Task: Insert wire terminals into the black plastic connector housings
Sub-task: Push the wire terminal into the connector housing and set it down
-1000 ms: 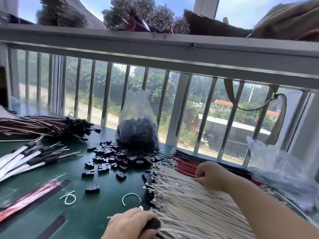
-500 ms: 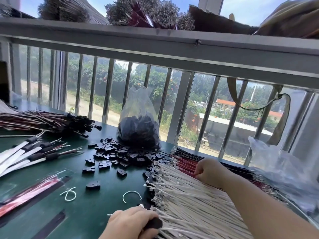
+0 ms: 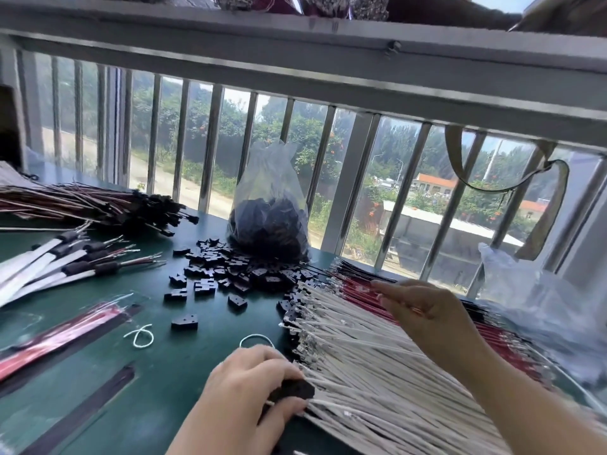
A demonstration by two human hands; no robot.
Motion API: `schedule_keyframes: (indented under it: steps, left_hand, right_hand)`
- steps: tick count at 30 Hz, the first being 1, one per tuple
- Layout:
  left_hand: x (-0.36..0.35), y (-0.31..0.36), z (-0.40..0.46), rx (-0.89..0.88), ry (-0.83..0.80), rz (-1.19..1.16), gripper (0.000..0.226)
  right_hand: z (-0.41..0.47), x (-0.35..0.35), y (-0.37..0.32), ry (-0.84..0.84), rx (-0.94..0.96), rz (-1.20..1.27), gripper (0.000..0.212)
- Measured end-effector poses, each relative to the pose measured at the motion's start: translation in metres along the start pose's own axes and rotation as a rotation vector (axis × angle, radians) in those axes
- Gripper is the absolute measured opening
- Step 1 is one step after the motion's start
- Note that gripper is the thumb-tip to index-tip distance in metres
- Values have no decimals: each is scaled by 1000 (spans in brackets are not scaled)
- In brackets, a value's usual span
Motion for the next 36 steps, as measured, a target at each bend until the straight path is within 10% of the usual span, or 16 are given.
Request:
schedule_keyframes:
  steps: [5, 9, 36]
  left_hand:
    - [0, 4, -4, 2, 4, -63, 34]
    - [5, 9, -7, 15, -25, -115, 31]
    - [5, 10, -8, 66, -41, -200, 18]
  right_hand:
    - [-52, -17, -37, -276, 52, -116, 4]
    - [-65, -29, -41, -274, 92, -88, 28]
    - [-68, -30, -45, -331, 7, -19, 12]
Point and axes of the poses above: each hand's wrist, its own z-axis towards the middle knuckle, its own x-axis out of the back of the hand, y = z × x, the point moved 1 cm from there along z, towards the middle knuckle, and after that the axes turned 4 degrees about x, right-handed, at the moved point
